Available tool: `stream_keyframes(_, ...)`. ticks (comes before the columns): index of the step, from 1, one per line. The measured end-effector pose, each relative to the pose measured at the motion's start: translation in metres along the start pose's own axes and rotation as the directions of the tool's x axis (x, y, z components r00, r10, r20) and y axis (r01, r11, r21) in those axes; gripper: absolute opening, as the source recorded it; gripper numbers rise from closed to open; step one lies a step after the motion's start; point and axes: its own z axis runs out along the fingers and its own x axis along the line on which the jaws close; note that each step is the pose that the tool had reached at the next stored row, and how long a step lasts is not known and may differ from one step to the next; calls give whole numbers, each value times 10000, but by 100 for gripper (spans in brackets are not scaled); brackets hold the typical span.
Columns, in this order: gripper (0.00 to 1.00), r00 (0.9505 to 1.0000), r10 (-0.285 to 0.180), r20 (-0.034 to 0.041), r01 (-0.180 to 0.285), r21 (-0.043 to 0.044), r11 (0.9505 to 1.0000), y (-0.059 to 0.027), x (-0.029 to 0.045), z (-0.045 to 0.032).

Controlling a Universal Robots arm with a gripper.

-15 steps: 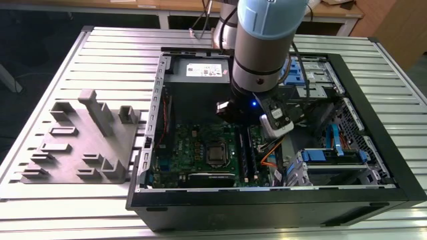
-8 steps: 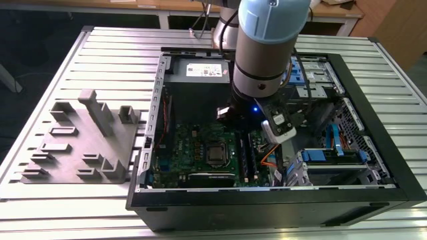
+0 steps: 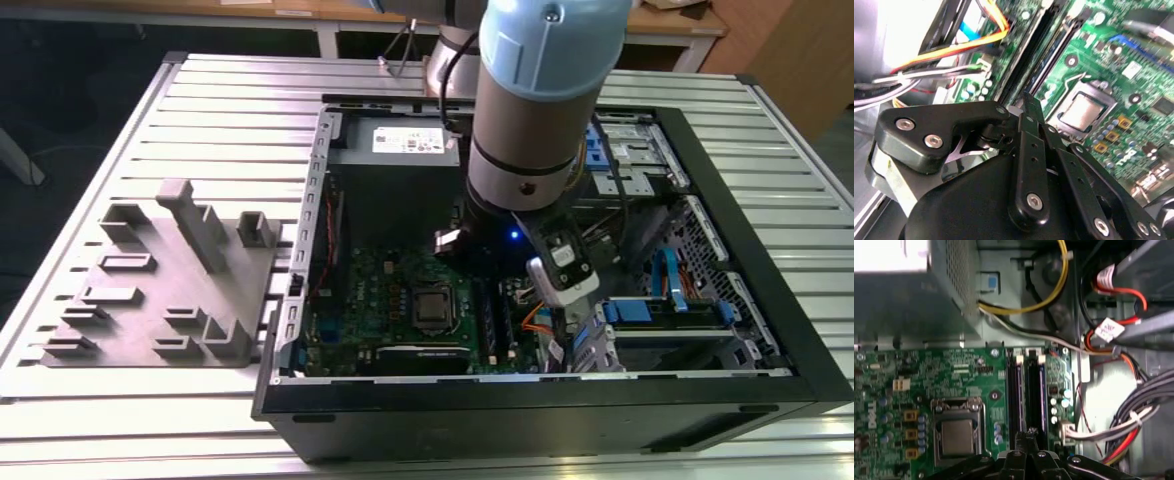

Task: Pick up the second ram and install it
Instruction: 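Press down the second ram until it locks into place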

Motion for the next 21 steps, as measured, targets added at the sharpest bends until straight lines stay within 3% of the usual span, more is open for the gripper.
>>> stream_keyframes(10, 7, 10000, -2, 1, 2, 32, 10000, -215, -13, -5)
stream_keyframes(21, 7, 10000, -2, 2, 2, 33, 10000, -245, -13, 35)
